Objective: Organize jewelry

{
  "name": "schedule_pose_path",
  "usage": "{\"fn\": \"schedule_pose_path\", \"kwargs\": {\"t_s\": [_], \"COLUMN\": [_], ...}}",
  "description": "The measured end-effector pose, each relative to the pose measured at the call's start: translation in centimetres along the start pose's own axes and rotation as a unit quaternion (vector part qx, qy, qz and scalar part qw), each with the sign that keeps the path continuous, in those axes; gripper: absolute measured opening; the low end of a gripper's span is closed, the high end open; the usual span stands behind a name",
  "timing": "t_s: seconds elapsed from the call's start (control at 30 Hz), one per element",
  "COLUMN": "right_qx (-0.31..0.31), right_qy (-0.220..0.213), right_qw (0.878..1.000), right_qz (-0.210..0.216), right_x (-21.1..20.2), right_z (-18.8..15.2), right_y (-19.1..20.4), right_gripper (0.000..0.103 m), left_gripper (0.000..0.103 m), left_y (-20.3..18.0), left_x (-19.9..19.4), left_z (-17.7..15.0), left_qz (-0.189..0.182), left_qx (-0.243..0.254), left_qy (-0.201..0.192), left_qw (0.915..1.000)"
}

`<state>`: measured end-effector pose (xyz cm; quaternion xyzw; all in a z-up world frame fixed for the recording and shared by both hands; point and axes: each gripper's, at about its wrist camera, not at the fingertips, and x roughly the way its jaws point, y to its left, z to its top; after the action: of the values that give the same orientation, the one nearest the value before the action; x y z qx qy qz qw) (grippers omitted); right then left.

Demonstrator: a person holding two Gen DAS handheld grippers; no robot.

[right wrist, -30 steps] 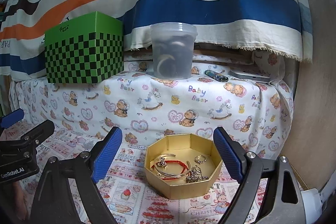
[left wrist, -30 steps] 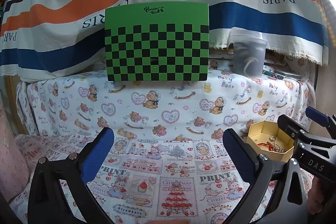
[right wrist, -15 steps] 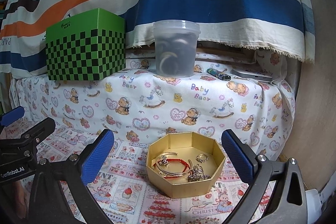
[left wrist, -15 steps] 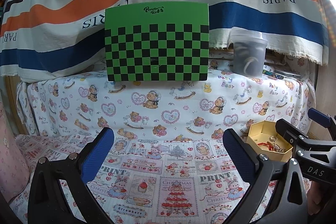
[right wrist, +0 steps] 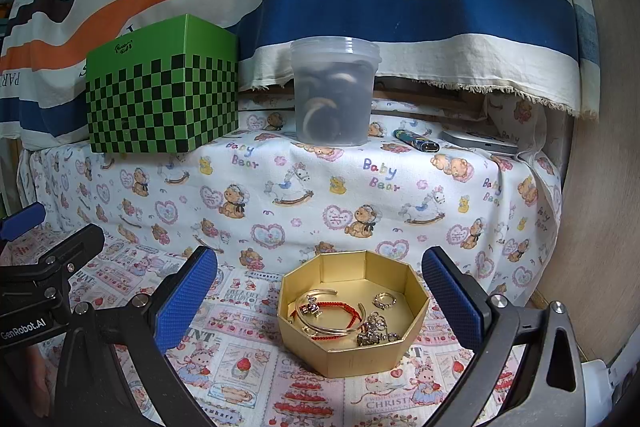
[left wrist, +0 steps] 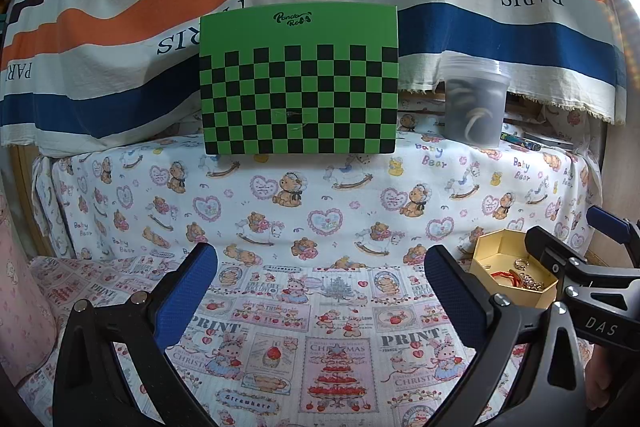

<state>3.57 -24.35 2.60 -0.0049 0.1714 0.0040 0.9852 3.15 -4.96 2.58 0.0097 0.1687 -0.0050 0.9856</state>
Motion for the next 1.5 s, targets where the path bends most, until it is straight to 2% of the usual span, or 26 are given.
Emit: {"fn": "schedule_pose_path", "kwargs": {"t_s": [1.5], "right_qx": [-0.001], "right_qy": [0.003], "right_qw": [1.0], "right_qz": [0.001], "right_x": [-0.04], "right_z": [-0.16], "right_y": [0.21], "right_gripper": [0.103], "left_gripper": [0.103], "left_y": [-0.07], "left_x": [-0.03], "left_z": [-0.02], "left_qz": [-0.004], "left_qx": [0.002], "left_qy": [0.001], "left_qw": [1.0]}}
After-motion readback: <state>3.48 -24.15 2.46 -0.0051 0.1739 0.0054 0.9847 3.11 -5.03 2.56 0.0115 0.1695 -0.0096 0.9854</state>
